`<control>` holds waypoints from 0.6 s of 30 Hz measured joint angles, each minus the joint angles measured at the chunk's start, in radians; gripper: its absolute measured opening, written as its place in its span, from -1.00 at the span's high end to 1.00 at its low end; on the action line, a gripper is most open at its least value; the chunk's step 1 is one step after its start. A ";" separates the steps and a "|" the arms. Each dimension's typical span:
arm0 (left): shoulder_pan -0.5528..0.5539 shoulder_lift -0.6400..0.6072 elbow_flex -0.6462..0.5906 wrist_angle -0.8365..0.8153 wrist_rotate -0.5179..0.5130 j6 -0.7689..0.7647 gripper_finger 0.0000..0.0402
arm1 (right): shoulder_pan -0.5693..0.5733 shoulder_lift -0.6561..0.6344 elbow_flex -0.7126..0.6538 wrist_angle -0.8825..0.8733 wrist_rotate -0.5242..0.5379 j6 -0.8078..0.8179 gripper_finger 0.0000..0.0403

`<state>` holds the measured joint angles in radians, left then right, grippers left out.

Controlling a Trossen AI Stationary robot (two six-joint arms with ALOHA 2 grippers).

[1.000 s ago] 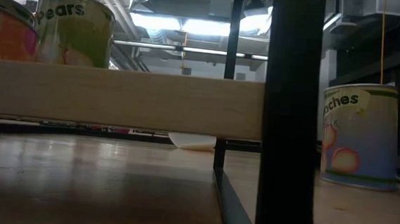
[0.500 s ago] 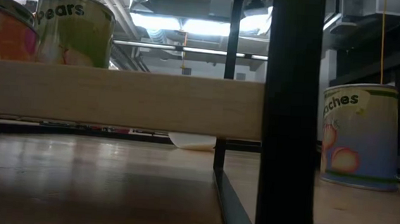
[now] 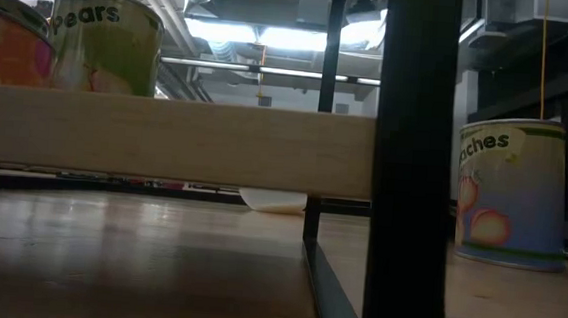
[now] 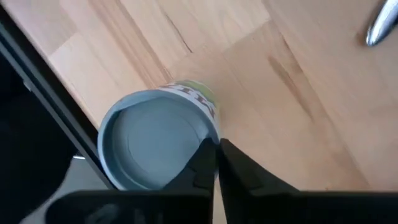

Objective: Pick and place cans onto a shelf
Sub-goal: Put the white canned mixed fruit on the shelf

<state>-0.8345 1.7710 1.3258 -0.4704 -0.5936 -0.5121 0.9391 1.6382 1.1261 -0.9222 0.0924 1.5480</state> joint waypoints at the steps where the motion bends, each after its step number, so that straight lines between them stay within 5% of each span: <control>1: 0.000 0.000 0.000 0.004 0.000 0.000 0.68 | -0.002 0.000 0.000 0.000 0.007 -0.018 0.95; 8: 0.000 0.000 0.000 0.012 0.000 0.000 0.68 | -0.021 0.007 0.033 -0.025 0.006 -0.155 0.97; 18: -0.004 0.000 -0.001 0.173 0.069 0.129 0.68 | -0.125 0.006 0.269 -0.086 -0.022 -0.538 0.95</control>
<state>-0.8383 1.7710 1.3251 -0.2974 -0.5247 -0.3828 0.8139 1.6440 1.3952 -1.0083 0.0705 1.0096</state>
